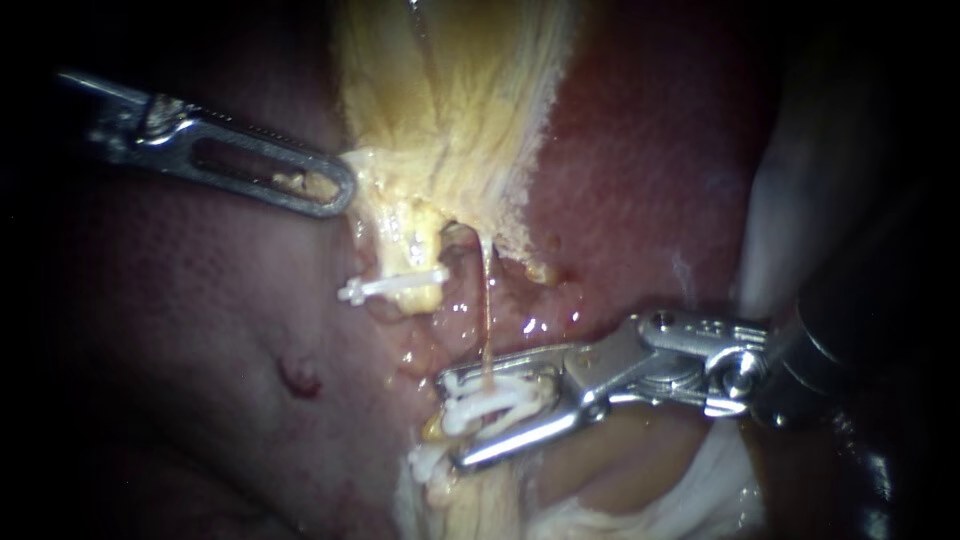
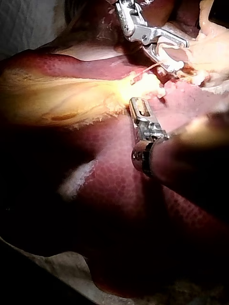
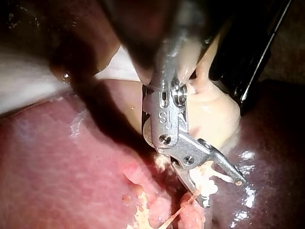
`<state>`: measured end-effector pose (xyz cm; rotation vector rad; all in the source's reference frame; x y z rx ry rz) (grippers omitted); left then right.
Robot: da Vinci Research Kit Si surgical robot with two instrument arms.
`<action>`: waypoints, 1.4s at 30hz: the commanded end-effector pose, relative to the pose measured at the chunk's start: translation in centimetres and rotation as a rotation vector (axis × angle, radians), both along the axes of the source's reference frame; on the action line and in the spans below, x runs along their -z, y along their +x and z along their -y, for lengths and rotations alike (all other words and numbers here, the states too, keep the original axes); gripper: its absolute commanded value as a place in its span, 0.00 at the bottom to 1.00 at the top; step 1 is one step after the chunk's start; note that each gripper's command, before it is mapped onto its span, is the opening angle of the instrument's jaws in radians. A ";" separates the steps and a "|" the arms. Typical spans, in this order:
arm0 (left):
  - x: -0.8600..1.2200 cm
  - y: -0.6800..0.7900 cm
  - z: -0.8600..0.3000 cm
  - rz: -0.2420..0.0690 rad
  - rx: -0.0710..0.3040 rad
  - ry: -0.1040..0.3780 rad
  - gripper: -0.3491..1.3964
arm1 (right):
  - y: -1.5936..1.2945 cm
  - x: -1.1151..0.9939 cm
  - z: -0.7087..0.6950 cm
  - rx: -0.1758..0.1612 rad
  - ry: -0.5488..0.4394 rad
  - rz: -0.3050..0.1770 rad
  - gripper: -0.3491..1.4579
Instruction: Clipping second clip right tube
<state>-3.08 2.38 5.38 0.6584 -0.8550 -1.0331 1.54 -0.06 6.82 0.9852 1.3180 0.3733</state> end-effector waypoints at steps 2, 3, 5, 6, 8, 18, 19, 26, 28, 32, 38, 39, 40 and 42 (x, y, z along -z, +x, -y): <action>0.00 0.00 0.00 0.001 0.000 0.000 0.00 | -0.01 0.00 0.00 0.003 0.001 -0.001 0.46; 0.00 0.00 0.00 0.001 0.000 0.000 0.00 | -0.02 0.00 0.00 0.003 0.001 -0.001 0.46; 0.00 0.00 0.00 0.001 -0.001 0.000 0.00 | -0.02 0.00 -0.01 0.004 0.001 -0.002 0.45; 0.00 0.00 0.00 0.001 -0.001 0.000 0.00 | -0.02 0.00 -0.01 0.004 0.001 -0.002 0.45; 0.00 0.00 0.00 0.001 -0.001 0.000 0.00 | -0.02 0.00 -0.01 0.004 0.001 -0.002 0.45; 0.00 0.00 0.00 0.001 0.000 0.000 0.00 | -0.06 -0.02 -0.05 0.005 0.003 -0.002 0.42; 0.00 0.00 0.00 0.001 0.000 0.000 0.00 | -0.06 -0.02 -0.05 0.005 0.003 -0.003 0.41; -0.02 0.00 -0.01 0.001 0.000 0.000 0.00 | -0.13 -0.01 -0.07 0.010 0.005 -0.006 0.33; -0.02 0.01 -0.01 0.001 0.000 0.000 0.00 | -0.13 -0.01 -0.08 0.010 0.006 -0.006 0.31; -0.03 0.01 -0.02 0.001 -0.001 0.000 0.00 | -0.16 0.01 -0.10 0.011 0.007 -0.007 0.25; -0.04 0.01 -0.02 0.001 0.000 0.000 0.00 | -0.18 0.02 -0.10 0.012 0.008 -0.008 0.16; -0.04 0.01 -0.02 0.001 -0.001 0.000 0.00 | -0.18 0.01 -0.10 0.013 0.013 -0.006 0.16; -0.04 0.01 -0.02 0.001 0.000 0.000 0.00 | -0.18 0.02 -0.10 0.013 0.013 -0.006 0.15; -0.04 0.01 -0.02 0.001 0.000 0.000 0.00 | -0.19 0.02 -0.10 0.014 0.019 -0.004 0.12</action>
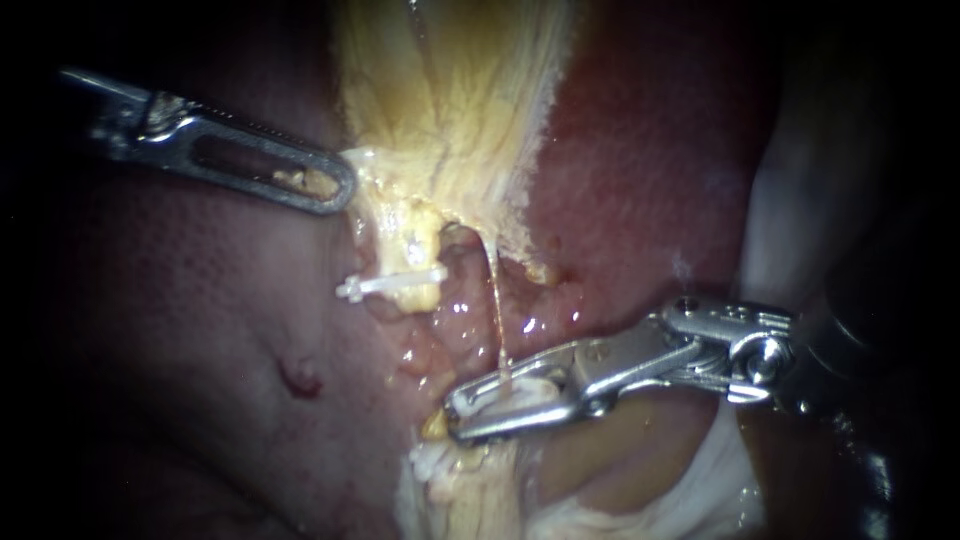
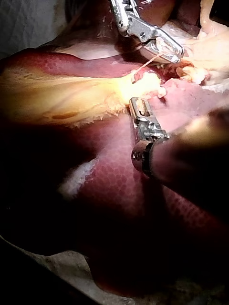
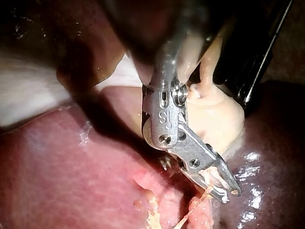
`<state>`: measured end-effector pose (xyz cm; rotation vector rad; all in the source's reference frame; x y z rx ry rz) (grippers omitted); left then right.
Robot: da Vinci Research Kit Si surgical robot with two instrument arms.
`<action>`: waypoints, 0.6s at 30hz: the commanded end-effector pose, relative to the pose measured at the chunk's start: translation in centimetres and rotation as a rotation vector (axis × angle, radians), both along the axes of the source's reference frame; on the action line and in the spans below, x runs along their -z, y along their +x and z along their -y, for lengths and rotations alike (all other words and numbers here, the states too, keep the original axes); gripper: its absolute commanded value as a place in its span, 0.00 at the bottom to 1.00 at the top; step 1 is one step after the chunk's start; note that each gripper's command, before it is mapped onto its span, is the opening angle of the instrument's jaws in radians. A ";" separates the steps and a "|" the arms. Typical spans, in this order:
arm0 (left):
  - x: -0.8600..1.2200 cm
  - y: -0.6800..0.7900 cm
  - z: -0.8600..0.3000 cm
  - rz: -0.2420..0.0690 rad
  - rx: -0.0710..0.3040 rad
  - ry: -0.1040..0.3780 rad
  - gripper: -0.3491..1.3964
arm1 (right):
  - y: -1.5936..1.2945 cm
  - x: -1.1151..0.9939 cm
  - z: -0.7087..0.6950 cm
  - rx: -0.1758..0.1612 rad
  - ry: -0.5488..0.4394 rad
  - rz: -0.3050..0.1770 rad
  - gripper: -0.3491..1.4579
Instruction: Clipping second clip right tube
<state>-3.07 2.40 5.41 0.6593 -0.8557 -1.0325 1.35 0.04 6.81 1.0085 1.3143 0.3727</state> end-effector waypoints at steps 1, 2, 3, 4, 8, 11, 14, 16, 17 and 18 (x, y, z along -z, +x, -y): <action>0.00 0.00 0.00 0.000 0.000 0.000 0.00 | 0.00 0.00 0.00 0.001 0.002 0.001 0.10; 0.00 0.00 0.00 0.000 0.000 0.000 0.00 | 0.00 0.00 0.01 -0.001 0.007 0.005 0.08; 0.00 0.00 0.00 0.000 0.000 0.000 0.00 | 0.00 0.01 0.01 0.002 0.013 0.005 0.05; 0.00 0.00 0.00 0.000 0.000 0.000 0.00 | -0.01 0.01 0.01 0.006 0.013 0.004 0.01; -0.01 0.00 0.00 0.000 0.000 0.000 0.00 | -0.02 0.01 0.00 0.017 0.047 0.013 0.00; -0.01 0.00 0.00 0.000 0.000 0.000 0.00 | -0.03 0.01 0.01 0.019 0.064 0.019 0.00; -0.01 0.00 0.00 0.000 0.000 0.000 0.00 | -0.03 0.01 0.01 0.022 0.069 0.020 0.00; -0.01 0.00 0.00 0.000 0.000 0.000 0.00 | -0.03 0.01 0.01 0.025 0.069 0.018 0.00; -0.01 0.00 0.00 0.000 0.000 0.000 0.00 | -0.03 0.01 0.01 0.027 0.074 0.020 0.00; -0.01 0.00 0.00 0.000 0.000 0.000 0.00 | -0.03 0.01 0.01 0.033 0.074 0.016 0.00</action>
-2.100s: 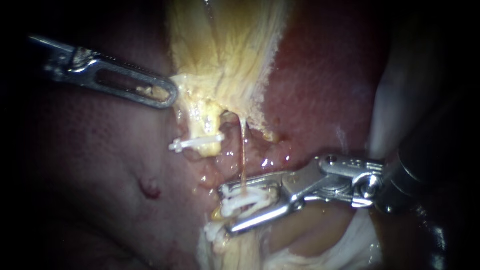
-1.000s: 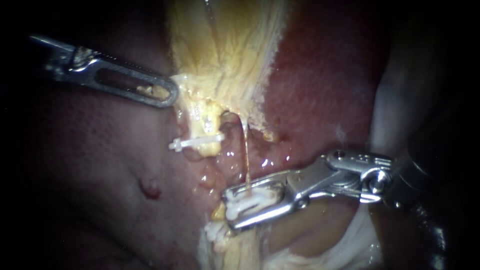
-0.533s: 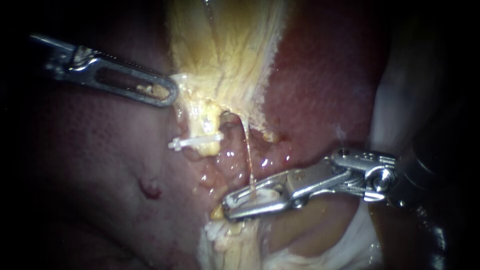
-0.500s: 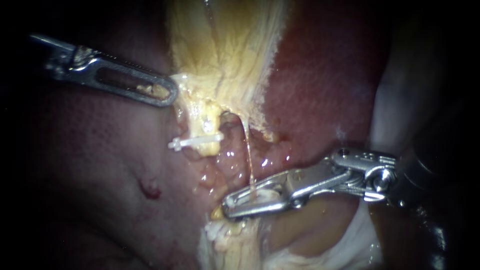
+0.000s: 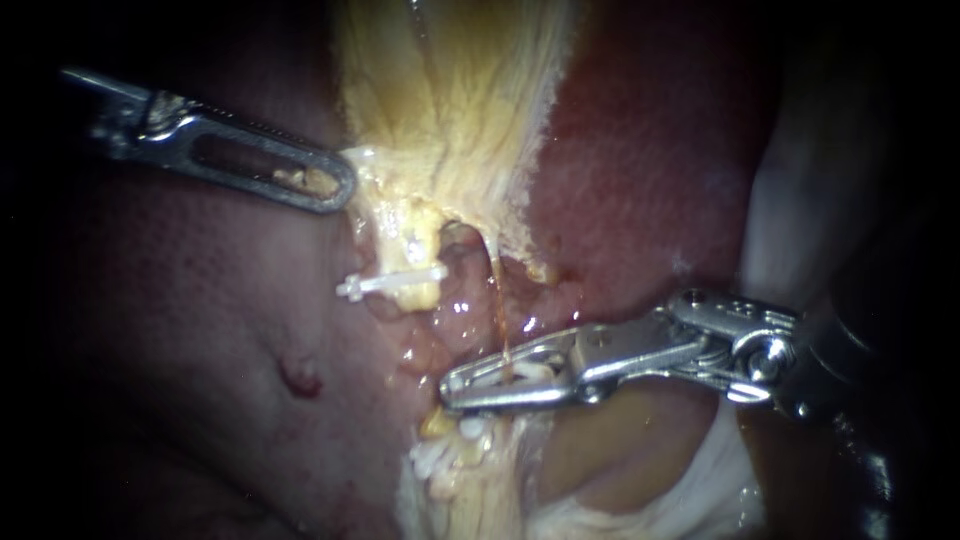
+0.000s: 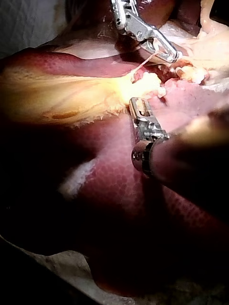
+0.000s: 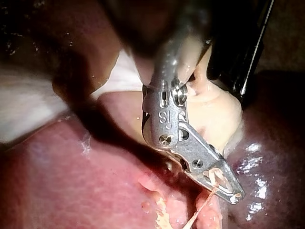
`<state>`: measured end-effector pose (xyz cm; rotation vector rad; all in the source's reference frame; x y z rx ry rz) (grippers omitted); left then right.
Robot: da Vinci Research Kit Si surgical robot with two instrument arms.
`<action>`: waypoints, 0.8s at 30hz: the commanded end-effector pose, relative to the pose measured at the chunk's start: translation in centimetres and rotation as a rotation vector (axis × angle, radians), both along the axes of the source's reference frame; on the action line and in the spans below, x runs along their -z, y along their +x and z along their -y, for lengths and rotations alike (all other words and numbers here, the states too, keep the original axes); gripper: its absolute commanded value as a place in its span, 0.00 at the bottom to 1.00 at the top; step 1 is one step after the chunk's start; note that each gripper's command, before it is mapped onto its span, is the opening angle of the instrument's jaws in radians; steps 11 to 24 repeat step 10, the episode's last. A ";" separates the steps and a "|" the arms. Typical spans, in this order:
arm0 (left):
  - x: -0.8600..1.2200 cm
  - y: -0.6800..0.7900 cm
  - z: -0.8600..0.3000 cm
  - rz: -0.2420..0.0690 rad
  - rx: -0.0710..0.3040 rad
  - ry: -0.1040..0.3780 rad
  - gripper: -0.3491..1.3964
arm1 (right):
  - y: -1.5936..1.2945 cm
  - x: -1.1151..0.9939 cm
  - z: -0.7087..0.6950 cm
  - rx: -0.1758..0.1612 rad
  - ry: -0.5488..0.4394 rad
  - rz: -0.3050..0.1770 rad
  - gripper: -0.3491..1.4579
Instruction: Clipping second clip right tube
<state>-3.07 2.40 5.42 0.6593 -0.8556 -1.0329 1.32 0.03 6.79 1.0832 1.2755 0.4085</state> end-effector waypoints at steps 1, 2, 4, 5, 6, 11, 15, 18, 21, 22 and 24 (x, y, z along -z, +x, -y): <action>0.00 0.00 0.00 0.000 0.000 0.000 0.00 | 0.00 0.00 0.00 0.003 0.000 -0.002 0.00; 0.00 0.00 0.00 0.000 0.000 0.000 0.00 | 0.00 0.00 0.00 0.002 -0.001 -0.001 0.00; 0.00 0.00 0.00 0.000 0.000 0.000 0.00 | 0.00 -0.01 -0.01 0.003 0.003 0.000 0.00; 0.00 0.00 0.00 0.000 0.000 0.000 0.00 | 0.00 -0.01 -0.01 0.002 0.002 0.000 0.00; 0.00 0.00 0.00 0.000 0.000 0.000 0.00 | 0.00 -0.01 -0.01 0.003 0.001 -0.001 0.00; 0.00 0.00 0.00 0.000 0.000 0.000 0.00 | -0.01 -0.01 -0.01 0.003 0.001 -0.001 0.00; 0.00 0.00 0.00 0.000 0.000 0.000 0.00 | -0.01 -0.01 -0.01 0.003 0.001 -0.001 0.00; 0.00 0.00 0.00 0.000 0.000 0.000 0.00 | -0.01 -0.01 -0.01 0.003 0.001 -0.001 0.00; 0.00 0.00 0.00 0.000 0.000 0.000 0.00 | -0.01 -0.01 -0.01 0.003 0.001 -0.001 0.00; 0.00 0.00 0.00 0.000 0.000 0.000 0.00 | -0.01 -0.01 -0.01 0.003 0.001 -0.001 0.00; 0.00 0.00 0.00 0.000 0.000 0.000 0.00 | -0.01 -0.01 -0.01 0.003 0.001 -0.001 0.00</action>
